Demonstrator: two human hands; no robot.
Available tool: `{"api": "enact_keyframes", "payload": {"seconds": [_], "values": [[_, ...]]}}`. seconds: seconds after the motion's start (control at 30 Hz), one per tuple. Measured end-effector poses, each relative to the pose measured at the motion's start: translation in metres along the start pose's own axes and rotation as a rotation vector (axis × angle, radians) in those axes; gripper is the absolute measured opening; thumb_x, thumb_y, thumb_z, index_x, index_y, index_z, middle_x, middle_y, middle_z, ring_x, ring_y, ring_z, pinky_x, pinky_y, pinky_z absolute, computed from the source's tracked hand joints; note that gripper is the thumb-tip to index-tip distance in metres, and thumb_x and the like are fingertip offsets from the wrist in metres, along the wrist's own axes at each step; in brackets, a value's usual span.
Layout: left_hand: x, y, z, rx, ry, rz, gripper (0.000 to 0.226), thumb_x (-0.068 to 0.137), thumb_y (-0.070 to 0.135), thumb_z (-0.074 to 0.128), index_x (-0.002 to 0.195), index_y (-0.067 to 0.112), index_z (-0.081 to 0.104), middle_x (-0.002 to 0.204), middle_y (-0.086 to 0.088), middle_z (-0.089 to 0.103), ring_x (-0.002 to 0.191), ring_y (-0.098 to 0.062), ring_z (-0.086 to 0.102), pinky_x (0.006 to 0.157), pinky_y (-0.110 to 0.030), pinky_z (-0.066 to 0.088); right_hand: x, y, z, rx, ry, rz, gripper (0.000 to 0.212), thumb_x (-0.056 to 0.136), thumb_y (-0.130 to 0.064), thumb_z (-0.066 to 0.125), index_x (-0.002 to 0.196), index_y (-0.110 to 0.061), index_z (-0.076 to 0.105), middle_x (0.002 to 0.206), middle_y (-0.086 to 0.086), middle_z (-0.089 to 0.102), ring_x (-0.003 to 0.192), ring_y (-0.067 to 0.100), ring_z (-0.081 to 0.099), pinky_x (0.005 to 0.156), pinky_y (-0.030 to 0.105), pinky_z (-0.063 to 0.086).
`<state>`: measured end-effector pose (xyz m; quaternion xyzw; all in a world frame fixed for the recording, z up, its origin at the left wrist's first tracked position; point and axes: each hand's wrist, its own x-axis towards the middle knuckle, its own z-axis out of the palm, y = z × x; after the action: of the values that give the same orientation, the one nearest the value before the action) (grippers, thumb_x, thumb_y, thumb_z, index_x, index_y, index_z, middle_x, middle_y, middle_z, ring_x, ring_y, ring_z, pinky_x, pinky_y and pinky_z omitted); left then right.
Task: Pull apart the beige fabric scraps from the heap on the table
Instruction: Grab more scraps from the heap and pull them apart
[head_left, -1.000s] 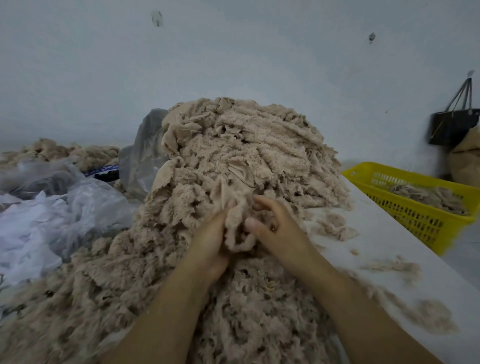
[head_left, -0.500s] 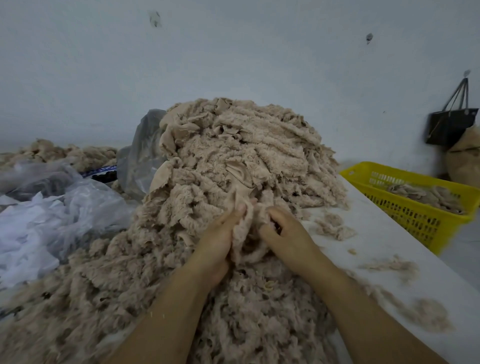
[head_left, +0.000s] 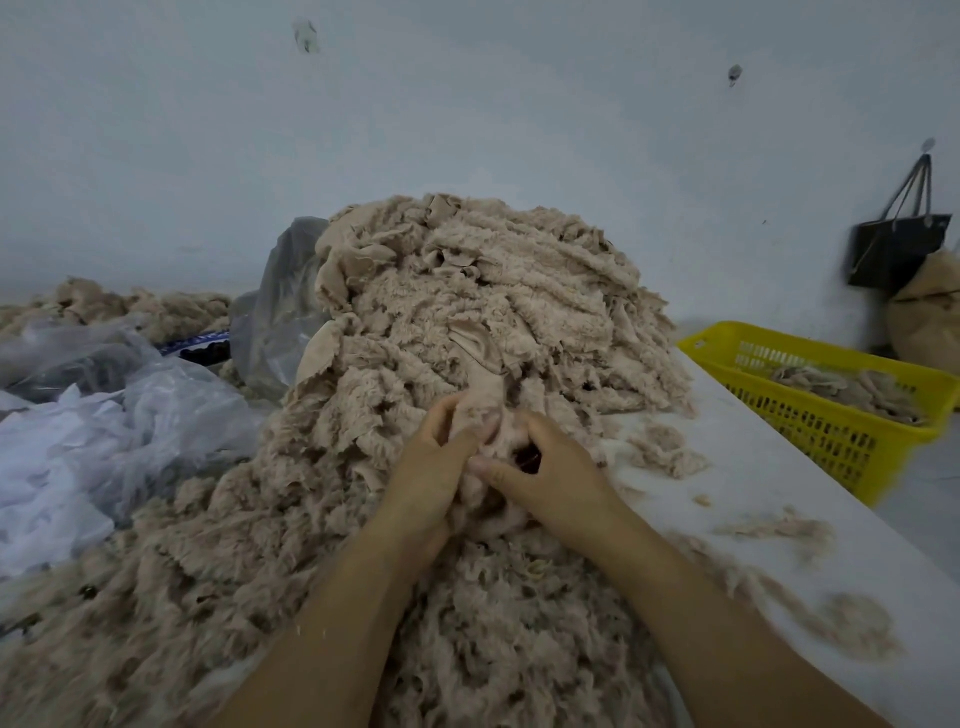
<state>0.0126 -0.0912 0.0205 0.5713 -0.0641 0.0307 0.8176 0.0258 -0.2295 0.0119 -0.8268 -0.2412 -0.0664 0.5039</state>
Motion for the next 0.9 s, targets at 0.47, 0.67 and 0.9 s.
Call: {"api": "enact_keyframes", "payload": {"seconds": [0.47,0.67,0.9], "values": [[0.006,-0.011,-0.01,0.419,0.157,0.076,0.018,0.103,0.032,0.051,0.105,0.03,0.068,0.098,0.014,0.074,0.086,0.001,0.068,0.08,-0.024,0.051,0.003,0.039,-0.082,1.321,1.123,0.305,0.052,0.097,-0.058,0.05,0.12,-0.011,0.053,0.109,0.004,0.06,0.076,0.014,0.068,0.061,0.026,0.056],[0.015,-0.026,-0.022,0.979,0.003,0.037,0.023,0.1,0.028,0.054,0.122,0.033,0.06,0.118,0.018,0.053,0.1,0.004,0.053,0.08,-0.013,0.041,0.013,0.047,-0.028,0.178,0.336,0.355,0.016,0.097,-0.037,0.056,0.087,-0.029,0.066,0.082,-0.013,0.066,0.066,-0.002,0.061,0.063,0.016,0.045],[0.018,-0.033,-0.028,1.234,-0.11,-0.031,0.011,0.098,0.024,0.056,0.088,0.026,0.06,0.095,0.003,0.058,0.086,-0.011,0.057,0.064,-0.019,0.039,0.005,0.043,-0.009,-0.44,-0.226,0.107,0.012,0.097,-0.043,0.054,0.092,-0.034,0.057,0.098,-0.009,0.061,0.09,0.009,0.058,0.08,0.033,0.051]]}}
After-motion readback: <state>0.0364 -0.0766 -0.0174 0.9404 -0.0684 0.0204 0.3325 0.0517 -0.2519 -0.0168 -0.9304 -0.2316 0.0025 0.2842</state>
